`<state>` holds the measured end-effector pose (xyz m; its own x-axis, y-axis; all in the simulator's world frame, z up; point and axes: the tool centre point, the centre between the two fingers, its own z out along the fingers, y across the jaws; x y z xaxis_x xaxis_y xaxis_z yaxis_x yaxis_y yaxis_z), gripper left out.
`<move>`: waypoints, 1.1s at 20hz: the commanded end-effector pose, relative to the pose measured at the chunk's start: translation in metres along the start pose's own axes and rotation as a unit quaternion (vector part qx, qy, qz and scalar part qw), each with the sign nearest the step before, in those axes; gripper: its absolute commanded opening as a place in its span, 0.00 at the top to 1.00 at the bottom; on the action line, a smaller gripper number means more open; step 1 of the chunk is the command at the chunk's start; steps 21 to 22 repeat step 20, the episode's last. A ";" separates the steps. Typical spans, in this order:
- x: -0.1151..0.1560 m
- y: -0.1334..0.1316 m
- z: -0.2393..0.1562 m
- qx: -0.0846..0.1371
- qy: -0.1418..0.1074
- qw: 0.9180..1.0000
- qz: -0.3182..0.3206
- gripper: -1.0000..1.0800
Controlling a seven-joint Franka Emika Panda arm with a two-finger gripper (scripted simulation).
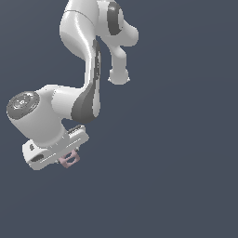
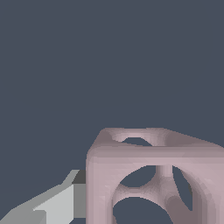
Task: Pick up the object and move it to a goal position.
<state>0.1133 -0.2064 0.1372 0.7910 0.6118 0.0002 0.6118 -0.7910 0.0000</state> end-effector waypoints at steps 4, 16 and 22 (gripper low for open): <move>0.001 0.019 -0.006 0.000 0.000 1.000 0.000 1.00; 0.003 0.036 -0.011 0.000 0.000 1.000 0.000 1.00; 0.003 0.037 -0.011 0.000 0.000 1.000 0.000 1.00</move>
